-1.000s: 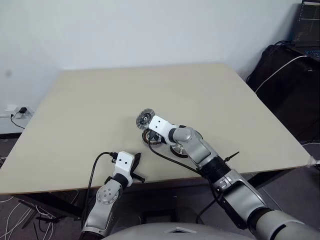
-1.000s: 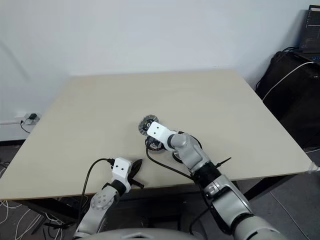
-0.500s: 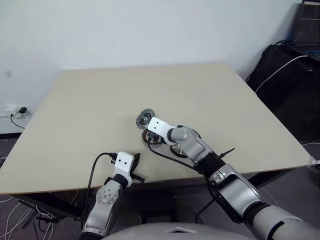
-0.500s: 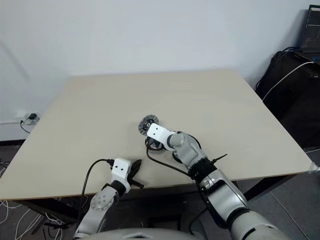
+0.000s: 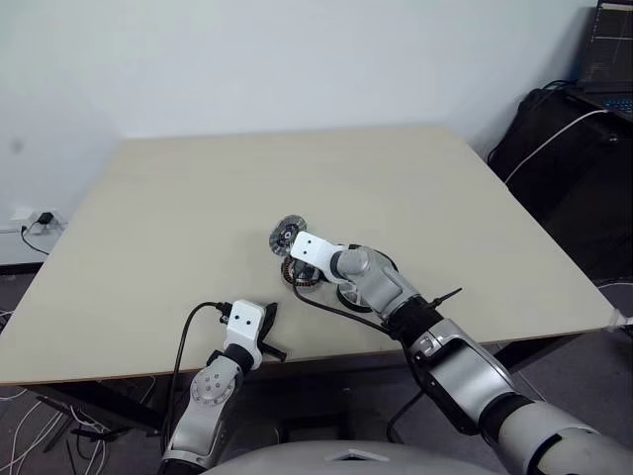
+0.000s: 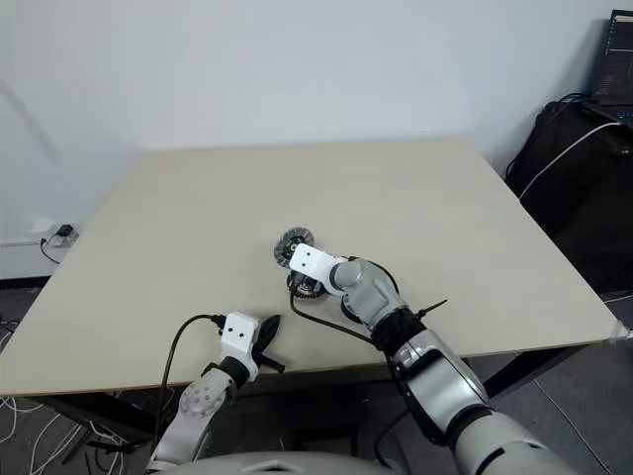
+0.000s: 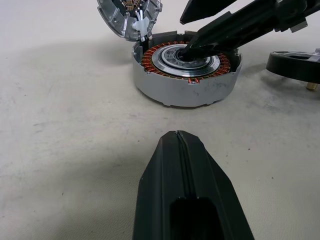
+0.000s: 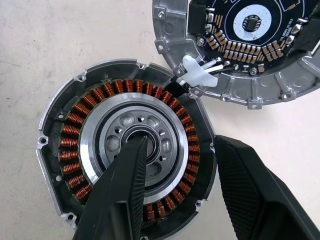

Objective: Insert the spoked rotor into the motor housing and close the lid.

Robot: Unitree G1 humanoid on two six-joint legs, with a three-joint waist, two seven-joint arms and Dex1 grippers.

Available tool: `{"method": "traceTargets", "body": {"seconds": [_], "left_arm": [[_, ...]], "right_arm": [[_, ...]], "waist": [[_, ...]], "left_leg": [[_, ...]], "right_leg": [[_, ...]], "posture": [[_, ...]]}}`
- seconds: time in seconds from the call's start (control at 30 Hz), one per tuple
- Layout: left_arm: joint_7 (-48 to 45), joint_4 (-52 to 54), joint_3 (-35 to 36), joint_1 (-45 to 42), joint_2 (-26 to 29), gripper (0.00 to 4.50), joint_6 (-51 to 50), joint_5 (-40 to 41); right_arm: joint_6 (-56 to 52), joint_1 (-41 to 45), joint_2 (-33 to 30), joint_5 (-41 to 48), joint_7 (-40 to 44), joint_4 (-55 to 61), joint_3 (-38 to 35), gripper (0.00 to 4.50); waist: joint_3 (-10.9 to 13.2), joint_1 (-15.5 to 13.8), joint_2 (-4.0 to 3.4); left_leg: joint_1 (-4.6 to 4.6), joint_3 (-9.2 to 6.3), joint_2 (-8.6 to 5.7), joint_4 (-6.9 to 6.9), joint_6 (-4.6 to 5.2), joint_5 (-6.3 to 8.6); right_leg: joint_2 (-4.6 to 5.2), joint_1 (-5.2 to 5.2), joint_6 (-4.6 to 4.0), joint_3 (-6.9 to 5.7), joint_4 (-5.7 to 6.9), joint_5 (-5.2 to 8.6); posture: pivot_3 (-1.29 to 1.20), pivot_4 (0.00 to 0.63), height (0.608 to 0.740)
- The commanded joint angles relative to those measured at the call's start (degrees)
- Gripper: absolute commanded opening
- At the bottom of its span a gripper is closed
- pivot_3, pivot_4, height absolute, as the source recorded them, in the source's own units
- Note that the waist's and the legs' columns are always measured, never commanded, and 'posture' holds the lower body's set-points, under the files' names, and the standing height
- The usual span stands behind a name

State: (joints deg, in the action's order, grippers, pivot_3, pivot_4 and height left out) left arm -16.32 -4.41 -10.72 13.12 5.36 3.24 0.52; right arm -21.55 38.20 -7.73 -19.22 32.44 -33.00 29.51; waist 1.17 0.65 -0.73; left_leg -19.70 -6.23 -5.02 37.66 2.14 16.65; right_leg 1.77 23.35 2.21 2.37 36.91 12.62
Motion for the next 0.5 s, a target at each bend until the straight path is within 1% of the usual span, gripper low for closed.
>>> {"method": "traceTargets", "body": {"seconds": [0.03, 0.07, 0.13, 0.5], "left_arm": [[0.09, 1.36, 0.21, -0.44, -0.25, 0.00, 1.28, 0.43], [0.12, 1.42, 0.22, -0.37, -0.25, 0.00, 1.27, 0.43], [0.17, 1.54, 0.24, -0.28, -0.26, 0.00, 1.24, 0.43], [0.27, 1.57, 0.35, -0.32, -0.36, 0.00, 1.12, 0.50]], "right_arm": [[0.39, 1.10, 0.49, -0.81, 0.40, -0.12, 0.46, 1.87], [0.40, 1.07, 0.55, -0.92, 0.52, -0.23, 0.51, 1.66], [0.44, 1.08, 0.58, -1.06, 0.81, -0.45, 0.69, 1.02], [0.24, 1.21, 0.74, -1.11, 1.66, -0.47, 0.75, 1.02]], "waist": [[0.00, 0.01, 0.00], [0.00, 0.01, 0.00], [0.00, 0.03, 0.00], [-0.01, 0.03, -0.01]], "left_leg": [[0.00, 0.00, 0.00, 0.00, 0.00, 0.00], [0.00, 0.00, 0.00, 0.00, -0.01, 0.00], [0.00, 0.00, 0.00, 0.00, -0.01, 0.00], [0.02, 0.00, 0.00, 0.01, -0.03, -0.02]], "right_leg": [[0.00, 0.00, 0.00, 0.00, 0.00, 0.00], [0.00, 0.00, 0.00, 0.00, 0.00, 0.00], [0.00, 0.00, 0.00, 0.00, 0.00, 0.00], [-0.01, -0.01, -0.02, 0.00, 0.02, -0.02]], "posture": [[0.00, 0.000, 0.740], [0.00, 0.000, 0.740], [0.00, 0.000, 0.740], [0.00, 0.000, 0.740]]}}
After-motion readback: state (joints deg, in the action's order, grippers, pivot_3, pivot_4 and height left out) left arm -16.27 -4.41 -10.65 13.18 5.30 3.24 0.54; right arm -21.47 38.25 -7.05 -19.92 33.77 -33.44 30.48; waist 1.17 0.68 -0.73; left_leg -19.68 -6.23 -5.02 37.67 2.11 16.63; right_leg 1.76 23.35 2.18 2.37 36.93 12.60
